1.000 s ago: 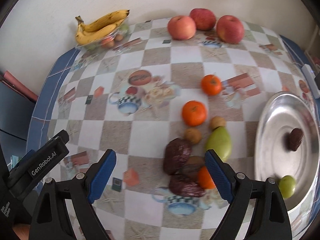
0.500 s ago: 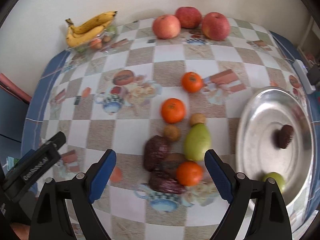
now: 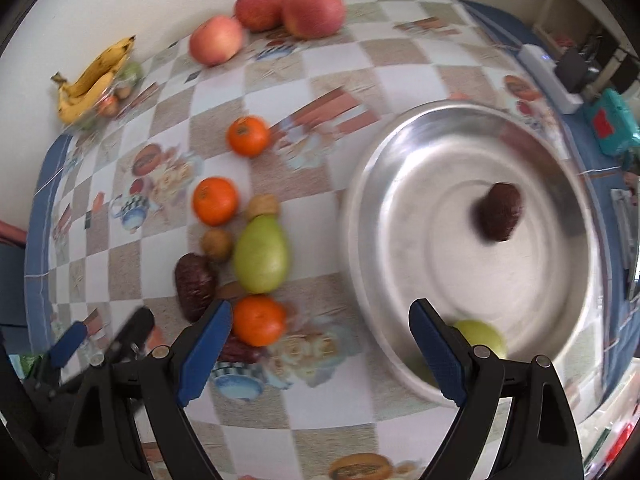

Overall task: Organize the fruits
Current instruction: 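Move the left tool to a second dark date and close on it, then grasp a mandarin orange with the right tool while the left tool holds the date, then carry the date and mandarin over the steel bowl with both tools, then open the right tool to drop the mandarin while the left tool releases the date, then lift both open tools away from the bowl toward the fruit row, then lower the left tool onto a third dark date and close it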

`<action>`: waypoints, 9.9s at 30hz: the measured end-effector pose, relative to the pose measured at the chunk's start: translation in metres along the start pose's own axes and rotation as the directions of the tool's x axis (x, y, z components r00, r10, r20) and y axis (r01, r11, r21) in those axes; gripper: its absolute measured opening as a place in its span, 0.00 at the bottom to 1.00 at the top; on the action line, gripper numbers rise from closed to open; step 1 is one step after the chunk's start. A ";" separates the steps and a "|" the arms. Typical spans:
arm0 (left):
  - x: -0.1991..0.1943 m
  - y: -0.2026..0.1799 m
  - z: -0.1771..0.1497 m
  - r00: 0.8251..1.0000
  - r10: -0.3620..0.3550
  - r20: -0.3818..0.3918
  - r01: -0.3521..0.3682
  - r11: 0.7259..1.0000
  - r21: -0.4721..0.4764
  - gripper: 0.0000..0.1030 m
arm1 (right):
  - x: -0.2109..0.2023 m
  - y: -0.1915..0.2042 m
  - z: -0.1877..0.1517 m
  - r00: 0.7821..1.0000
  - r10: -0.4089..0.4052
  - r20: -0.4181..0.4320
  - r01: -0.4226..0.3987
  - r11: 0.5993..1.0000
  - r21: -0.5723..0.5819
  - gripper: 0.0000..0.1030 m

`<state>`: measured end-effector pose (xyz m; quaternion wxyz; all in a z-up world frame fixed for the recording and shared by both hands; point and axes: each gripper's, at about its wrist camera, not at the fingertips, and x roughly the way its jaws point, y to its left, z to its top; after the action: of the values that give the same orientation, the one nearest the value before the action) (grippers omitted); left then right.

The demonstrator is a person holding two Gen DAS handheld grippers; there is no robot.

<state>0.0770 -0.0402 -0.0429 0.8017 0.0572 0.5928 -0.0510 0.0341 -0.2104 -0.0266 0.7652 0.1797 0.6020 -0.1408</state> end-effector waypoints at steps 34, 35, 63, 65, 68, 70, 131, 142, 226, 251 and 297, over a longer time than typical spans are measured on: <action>0.014 -0.017 -0.009 0.936 -0.342 -0.089 0.330 0.936 -0.121 0.31 | -0.006 -0.021 0.000 0.999 -0.032 0.013 0.032 0.999 -0.010 0.88; 0.012 -0.012 -0.010 0.935 -0.345 -0.085 0.333 0.934 -0.131 0.31 | -0.005 -0.021 0.000 0.999 -0.032 0.011 0.032 0.999 -0.010 0.88; -0.011 0.083 0.008 0.957 -0.275 0.089 0.288 0.884 -0.369 0.31 | 0.049 0.045 -0.021 0.994 0.003 -0.109 -0.026 0.976 -0.215 0.88; -0.011 0.083 0.008 0.959 -0.271 0.086 0.284 0.885 -0.369 0.31 | 0.055 0.049 -0.021 0.993 -0.006 -0.115 -0.018 0.977 -0.214 0.88; -0.010 0.083 0.007 0.960 -0.266 0.084 0.278 0.887 -0.368 0.31 | 0.062 0.052 -0.023 0.994 -0.041 -0.105 0.016 0.972 -0.233 0.88; -0.010 0.083 0.007 0.961 -0.264 0.084 0.276 0.888 -0.367 0.31 | 0.064 0.057 -0.024 0.994 -0.062 -0.091 0.037 0.967 -0.252 0.88; -0.028 0.075 0.013 0.949 -0.277 0.148 0.312 0.889 -0.336 0.31 | -0.021 0.068 -0.015 0.990 0.048 0.136 -0.016 0.975 -0.222 0.37; -0.037 0.057 0.013 0.938 -0.306 0.163 0.341 0.896 -0.284 0.31 | -0.024 0.032 -0.006 0.989 -0.059 0.138 0.078 0.987 -0.140 0.37; -0.032 -0.078 -0.004 0.965 -0.239 0.112 0.244 0.969 -0.032 0.62 | -0.027 -0.134 0.014 0.975 -0.205 0.089 0.190 0.970 0.150 0.86; -0.025 0.038 0.014 0.995 -0.025 0.101 0.051 0.965 -0.257 0.92 | -0.010 -0.098 0.012 0.980 -0.192 0.044 0.189 0.979 0.079 0.88; 0.015 -0.016 0.016 0.975 -0.213 0.066 0.215 0.977 -0.017 0.68 | 0.000 -0.024 0.012 0.995 -0.083 0.046 0.085 0.996 -0.034 0.88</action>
<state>0.0939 -0.0584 -0.0533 0.8107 -0.0182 0.5702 -0.1316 0.0342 -0.2374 -0.0266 0.7747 0.1374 0.5944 -0.1661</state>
